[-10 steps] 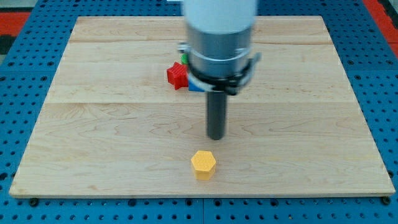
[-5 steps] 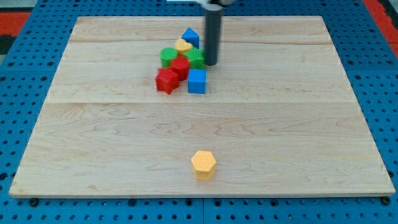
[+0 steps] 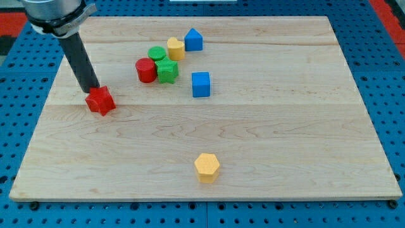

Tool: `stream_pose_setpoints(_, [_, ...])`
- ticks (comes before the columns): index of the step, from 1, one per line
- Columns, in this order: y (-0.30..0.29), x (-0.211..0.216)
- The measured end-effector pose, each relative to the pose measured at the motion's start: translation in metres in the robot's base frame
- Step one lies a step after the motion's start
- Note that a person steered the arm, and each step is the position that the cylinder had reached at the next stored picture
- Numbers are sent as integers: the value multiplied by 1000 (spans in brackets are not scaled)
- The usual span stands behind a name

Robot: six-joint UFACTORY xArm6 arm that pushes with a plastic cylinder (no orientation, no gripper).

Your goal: Push the red star towards the bottom left

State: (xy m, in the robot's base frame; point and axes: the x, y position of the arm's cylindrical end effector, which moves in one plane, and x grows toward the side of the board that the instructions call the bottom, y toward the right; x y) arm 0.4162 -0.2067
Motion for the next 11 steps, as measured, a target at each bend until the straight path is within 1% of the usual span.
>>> stream_pose_setpoints(1, [20, 6])
stream_pose_setpoints(2, [36, 21])
stream_pose_setpoints(3, [39, 55])
stream_pose_setpoints(4, [24, 53])
stream_pose_setpoints(5, [53, 63])
stream_pose_setpoints(7, [57, 100])
stream_pose_setpoints(8, [60, 94])
stream_pose_setpoints(9, [75, 76])
stream_pose_setpoints(10, [109, 77])
stream_pose_setpoints(11, [109, 107])
